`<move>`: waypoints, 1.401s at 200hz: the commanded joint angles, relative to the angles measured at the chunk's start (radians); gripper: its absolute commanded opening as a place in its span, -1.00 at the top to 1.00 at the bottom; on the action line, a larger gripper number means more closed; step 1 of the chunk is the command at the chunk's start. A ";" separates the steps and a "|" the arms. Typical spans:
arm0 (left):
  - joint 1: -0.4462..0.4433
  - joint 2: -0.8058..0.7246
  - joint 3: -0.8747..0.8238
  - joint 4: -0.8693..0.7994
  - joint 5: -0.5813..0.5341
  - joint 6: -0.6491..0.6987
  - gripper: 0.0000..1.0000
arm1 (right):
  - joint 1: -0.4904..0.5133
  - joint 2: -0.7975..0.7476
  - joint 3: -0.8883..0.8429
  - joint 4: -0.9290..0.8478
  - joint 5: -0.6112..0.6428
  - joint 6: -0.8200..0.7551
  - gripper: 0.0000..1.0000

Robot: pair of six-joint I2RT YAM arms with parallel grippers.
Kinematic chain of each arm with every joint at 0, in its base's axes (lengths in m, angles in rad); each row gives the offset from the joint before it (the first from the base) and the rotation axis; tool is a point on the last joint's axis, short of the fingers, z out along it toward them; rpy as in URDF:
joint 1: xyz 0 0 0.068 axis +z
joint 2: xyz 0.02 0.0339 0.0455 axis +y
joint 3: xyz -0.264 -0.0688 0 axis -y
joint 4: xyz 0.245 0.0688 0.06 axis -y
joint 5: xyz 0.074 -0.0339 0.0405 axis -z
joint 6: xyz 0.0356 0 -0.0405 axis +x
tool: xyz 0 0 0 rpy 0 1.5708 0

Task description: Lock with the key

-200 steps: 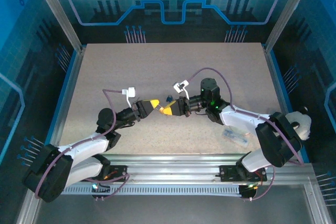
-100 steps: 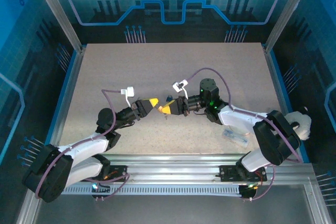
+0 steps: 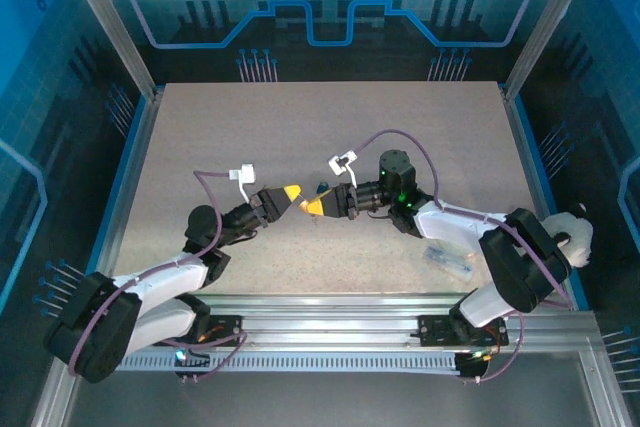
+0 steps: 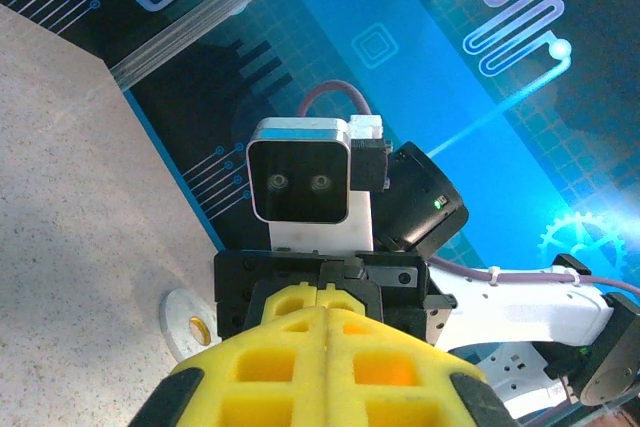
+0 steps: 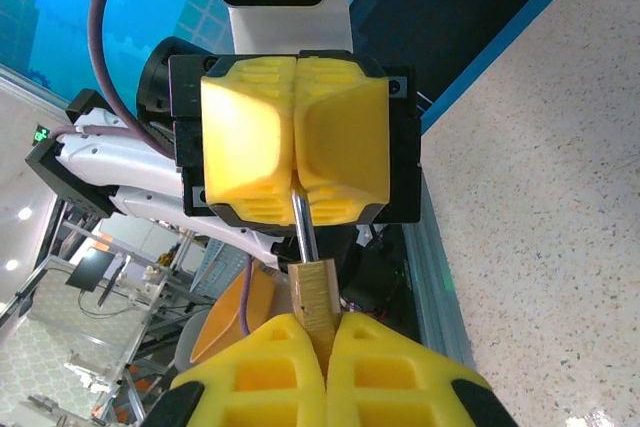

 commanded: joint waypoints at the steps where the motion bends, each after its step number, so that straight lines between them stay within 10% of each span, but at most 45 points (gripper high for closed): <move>1: -0.041 0.008 -0.017 0.051 0.140 -0.008 1.00 | -0.005 0.020 0.054 0.068 0.171 0.037 1.00; 280: -0.088 0.120 0.016 0.128 0.151 -0.034 1.00 | -0.054 0.026 0.088 0.131 0.266 0.134 1.00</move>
